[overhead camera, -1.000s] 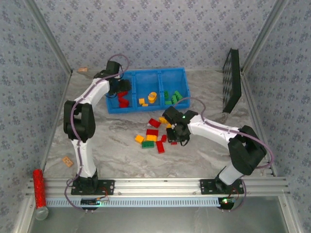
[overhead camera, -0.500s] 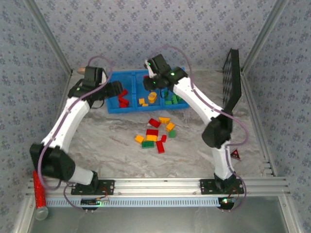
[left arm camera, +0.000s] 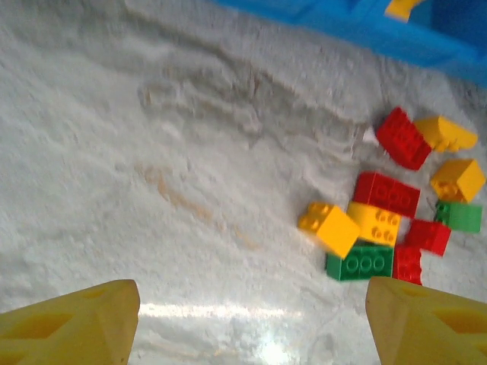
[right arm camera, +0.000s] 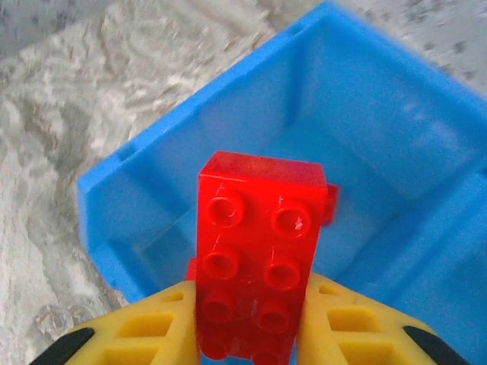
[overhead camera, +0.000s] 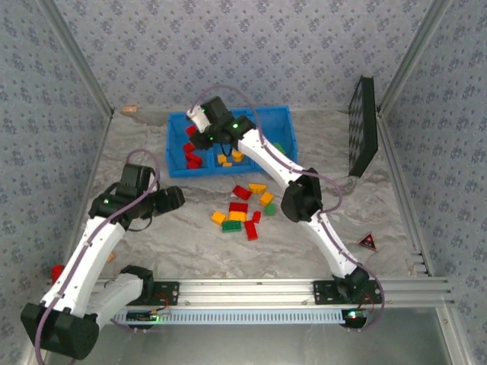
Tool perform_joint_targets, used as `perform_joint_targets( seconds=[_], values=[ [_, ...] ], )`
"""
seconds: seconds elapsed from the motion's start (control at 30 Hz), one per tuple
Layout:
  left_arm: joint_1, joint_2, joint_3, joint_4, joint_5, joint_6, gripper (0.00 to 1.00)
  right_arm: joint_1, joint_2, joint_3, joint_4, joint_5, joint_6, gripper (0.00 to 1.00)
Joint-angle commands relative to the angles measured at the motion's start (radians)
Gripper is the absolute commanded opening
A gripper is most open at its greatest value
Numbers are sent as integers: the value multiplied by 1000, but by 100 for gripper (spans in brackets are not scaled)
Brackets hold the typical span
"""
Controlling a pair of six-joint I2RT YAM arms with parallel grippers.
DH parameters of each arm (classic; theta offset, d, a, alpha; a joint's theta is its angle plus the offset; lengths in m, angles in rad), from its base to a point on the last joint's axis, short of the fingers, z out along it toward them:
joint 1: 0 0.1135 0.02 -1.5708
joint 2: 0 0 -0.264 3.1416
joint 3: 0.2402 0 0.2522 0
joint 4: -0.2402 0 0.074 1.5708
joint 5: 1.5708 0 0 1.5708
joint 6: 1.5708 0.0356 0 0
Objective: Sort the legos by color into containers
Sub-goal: Place the lego in the container.
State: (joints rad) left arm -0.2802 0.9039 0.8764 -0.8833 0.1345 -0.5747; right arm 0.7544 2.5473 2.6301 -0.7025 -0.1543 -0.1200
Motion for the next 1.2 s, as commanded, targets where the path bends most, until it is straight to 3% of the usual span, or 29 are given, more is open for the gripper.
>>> perform_joint_targets(
  seconds=[0.0,0.1,0.33,0.7,0.93,1.17],
  values=[
    [-31,-32,-45,-43,75,-85,78,47,76,82,-45,46,-88,30],
    [-63,-56,-91,-22,107,-143,78,65,92,46,-39,113,-119,30],
    [-147,-117,-150,11,58,-242,78,88,122,24,-35,216,-182,31],
    [-365,-10,-162,134,-65,-397,78,99,94,8,-48,246,-235,51],
    [-413,80,-146,221,-164,-394,79,104,-28,-45,-42,233,-212,55],
    [-460,250,-42,237,-223,-309,79,92,-267,-246,-7,210,-169,56]
  ],
)
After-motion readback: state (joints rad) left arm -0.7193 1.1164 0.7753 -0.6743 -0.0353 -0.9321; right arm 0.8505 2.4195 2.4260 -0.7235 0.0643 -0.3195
